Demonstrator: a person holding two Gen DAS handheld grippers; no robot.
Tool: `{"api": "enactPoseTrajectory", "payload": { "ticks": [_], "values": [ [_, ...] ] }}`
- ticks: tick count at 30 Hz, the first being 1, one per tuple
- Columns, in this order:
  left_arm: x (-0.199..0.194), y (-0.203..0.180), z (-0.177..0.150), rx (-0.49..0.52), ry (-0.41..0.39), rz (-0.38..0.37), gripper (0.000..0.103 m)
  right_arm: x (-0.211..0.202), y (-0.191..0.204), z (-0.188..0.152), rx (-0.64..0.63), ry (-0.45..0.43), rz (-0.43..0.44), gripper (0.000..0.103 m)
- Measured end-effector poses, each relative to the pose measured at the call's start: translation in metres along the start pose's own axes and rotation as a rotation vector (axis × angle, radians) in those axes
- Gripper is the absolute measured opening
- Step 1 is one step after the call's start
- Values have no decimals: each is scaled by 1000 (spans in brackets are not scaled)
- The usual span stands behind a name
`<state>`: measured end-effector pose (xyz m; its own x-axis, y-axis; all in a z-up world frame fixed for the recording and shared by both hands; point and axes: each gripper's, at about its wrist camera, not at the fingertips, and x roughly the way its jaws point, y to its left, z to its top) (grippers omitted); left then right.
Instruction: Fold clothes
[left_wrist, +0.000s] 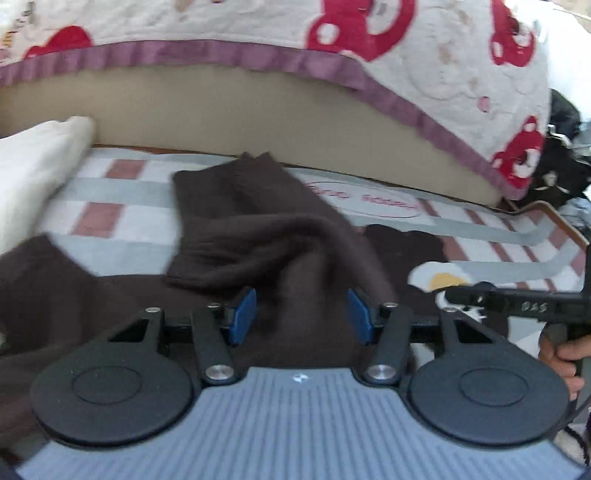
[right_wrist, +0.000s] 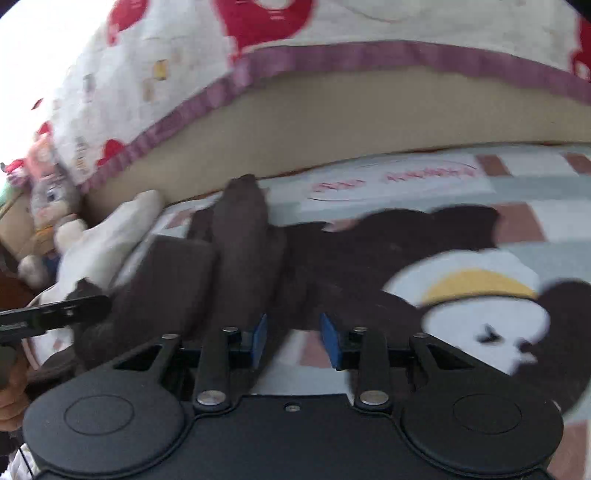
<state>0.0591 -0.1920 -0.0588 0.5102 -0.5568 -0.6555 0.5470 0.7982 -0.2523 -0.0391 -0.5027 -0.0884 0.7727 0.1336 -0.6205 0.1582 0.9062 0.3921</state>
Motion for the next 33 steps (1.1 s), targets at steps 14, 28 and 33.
{"api": "enactPoseTrajectory", "payload": {
  "ticks": [14, 28, 33],
  "values": [
    [-13, 68, -23, -89, 66, 144, 54, 38, 16, -13, 55, 125, 29, 54],
    [-44, 110, -33, -131, 34, 231, 20, 31, -5, -16, 113, 109, -14, 54],
    [-51, 131, -37, -217, 32, 252, 20, 31, 1, -15, 78, 91, 29, 54]
  ]
}}
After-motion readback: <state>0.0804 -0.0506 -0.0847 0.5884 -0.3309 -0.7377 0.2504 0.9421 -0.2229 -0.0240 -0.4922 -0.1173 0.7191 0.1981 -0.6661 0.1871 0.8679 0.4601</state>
